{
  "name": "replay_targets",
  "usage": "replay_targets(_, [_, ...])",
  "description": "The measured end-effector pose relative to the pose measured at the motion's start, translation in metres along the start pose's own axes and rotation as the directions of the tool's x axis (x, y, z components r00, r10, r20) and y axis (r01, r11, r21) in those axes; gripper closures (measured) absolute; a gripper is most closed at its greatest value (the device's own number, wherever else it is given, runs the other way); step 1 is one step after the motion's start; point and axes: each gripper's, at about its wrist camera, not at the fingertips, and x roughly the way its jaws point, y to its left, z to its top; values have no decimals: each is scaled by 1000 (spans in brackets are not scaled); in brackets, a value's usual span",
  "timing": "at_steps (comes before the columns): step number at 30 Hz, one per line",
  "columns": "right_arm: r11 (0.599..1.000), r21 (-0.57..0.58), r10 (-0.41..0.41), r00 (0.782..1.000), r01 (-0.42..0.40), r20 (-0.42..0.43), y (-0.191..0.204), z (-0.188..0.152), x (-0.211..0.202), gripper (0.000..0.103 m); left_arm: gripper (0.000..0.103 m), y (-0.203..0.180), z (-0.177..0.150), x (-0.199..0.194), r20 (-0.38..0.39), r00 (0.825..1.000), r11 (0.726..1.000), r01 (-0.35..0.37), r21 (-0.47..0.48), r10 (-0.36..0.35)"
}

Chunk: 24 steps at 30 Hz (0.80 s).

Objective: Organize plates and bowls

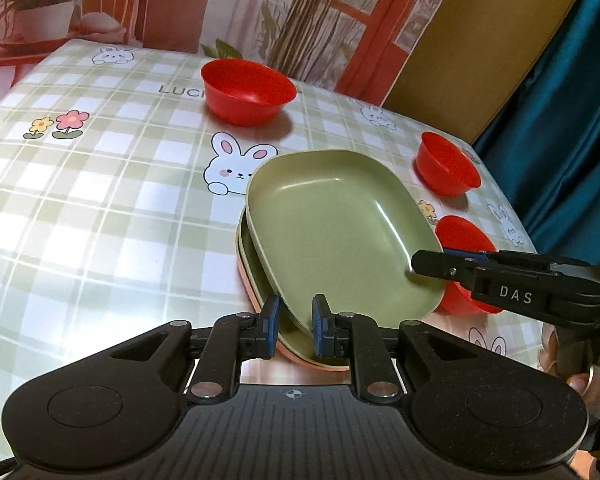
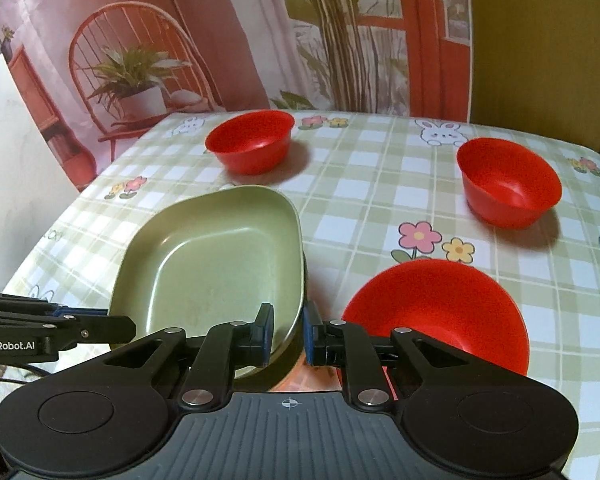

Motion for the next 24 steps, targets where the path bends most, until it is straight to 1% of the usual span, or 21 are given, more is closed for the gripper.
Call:
replay_targets(7, [1000, 3, -4, 1000, 5, -3, -1, -3, 4, 87, 85, -1, -1, 0, 5, 1000, 1000, -3, 2, 3])
replay_targets(15, [1000, -1, -7, 1000, 7, -4, -2, -2, 5, 87, 84, -3, -3, -2, 1, 1000, 1000, 12, 6, -12])
replay_targets(17, [1000, 0, -6, 1000, 6, -5, -2, -2, 5, 87, 81, -2, -3, -2, 1, 1000, 1000, 16, 0, -16])
replay_targets(21, [1000, 0, -5, 1000, 5, -6, -2, -2, 5, 86, 81, -1, -3, -3, 1, 1000, 1000, 17, -1, -17])
replay_targets(22, [1000, -2, -5, 1000, 5, -6, -2, -2, 5, 85, 80, -1, -3, -3, 1, 1000, 1000, 9, 0, -9])
replay_targets(24, [1000, -7, -4, 1000, 4, -8, -1, -2, 5, 83, 69, 0, -3, -3, -2, 1000, 1000, -7, -10, 7])
